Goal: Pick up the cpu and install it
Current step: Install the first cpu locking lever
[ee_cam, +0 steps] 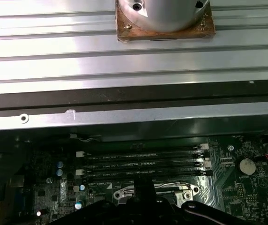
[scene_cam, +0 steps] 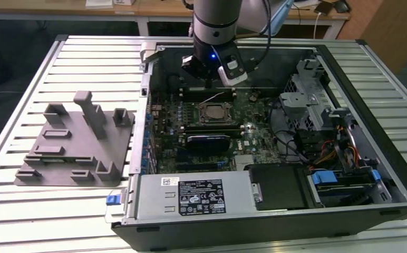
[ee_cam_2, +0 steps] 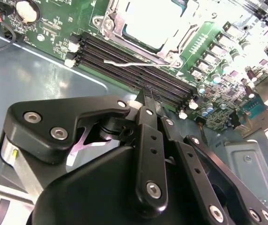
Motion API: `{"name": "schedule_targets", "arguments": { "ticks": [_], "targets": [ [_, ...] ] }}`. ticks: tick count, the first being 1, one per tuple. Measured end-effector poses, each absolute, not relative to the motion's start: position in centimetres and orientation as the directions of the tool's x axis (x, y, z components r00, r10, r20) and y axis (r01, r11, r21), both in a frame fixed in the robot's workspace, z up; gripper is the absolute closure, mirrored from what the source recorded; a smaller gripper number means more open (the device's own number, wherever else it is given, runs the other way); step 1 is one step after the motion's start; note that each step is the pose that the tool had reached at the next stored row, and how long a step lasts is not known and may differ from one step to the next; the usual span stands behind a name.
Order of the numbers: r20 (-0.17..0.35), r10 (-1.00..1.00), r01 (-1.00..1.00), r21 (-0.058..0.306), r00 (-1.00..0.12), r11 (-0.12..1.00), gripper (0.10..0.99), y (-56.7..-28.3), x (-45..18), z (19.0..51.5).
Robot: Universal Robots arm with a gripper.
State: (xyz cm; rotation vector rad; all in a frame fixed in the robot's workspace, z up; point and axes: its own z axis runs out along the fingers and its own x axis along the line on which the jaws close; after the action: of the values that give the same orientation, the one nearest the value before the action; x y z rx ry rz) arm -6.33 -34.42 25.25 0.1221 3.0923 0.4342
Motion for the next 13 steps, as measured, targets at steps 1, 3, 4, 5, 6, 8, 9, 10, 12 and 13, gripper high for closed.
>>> {"name": "schedule_targets", "arguments": {
  "ticks": [1,3,4,5,6,8,9,10,12,13],
  "targets": [
    [-0.006,0.080,0.075,0.276,-0.997,0.958,0.980,-34.42,-6.32,25.25],
    [-0.006,0.080,0.075,0.268,-0.997,0.960,0.980,-34.41,-6.31,25.25],
    [-0.007,0.080,0.076,0.257,-0.997,0.963,0.980,-34.42,-6.31,25.24],
    [-0.009,0.081,0.077,0.244,-0.997,0.967,0.980,-34.42,-6.32,25.23],
    [-0.011,0.083,0.078,0.233,-0.996,0.969,0.980,-34.42,-6.32,25.21],
    [-0.016,0.087,0.081,0.219,-0.996,0.972,0.980,-34.42,-6.32,25.11],
    [-0.022,0.088,0.081,0.215,-0.996,0.973,0.980,-34.42,-6.32,25.06],
    [-0.028,0.089,0.081,0.215,-0.996,0.973,0.980,-34.42,-6.32,25.00],
    [-0.040,0.091,0.080,0.215,-0.995,0.973,0.980,-34.42,-6.32,24.89],
    [-0.046,0.091,0.079,0.216,-0.995,0.973,0.980,-34.42,-6.32,24.82]
  ]
}}
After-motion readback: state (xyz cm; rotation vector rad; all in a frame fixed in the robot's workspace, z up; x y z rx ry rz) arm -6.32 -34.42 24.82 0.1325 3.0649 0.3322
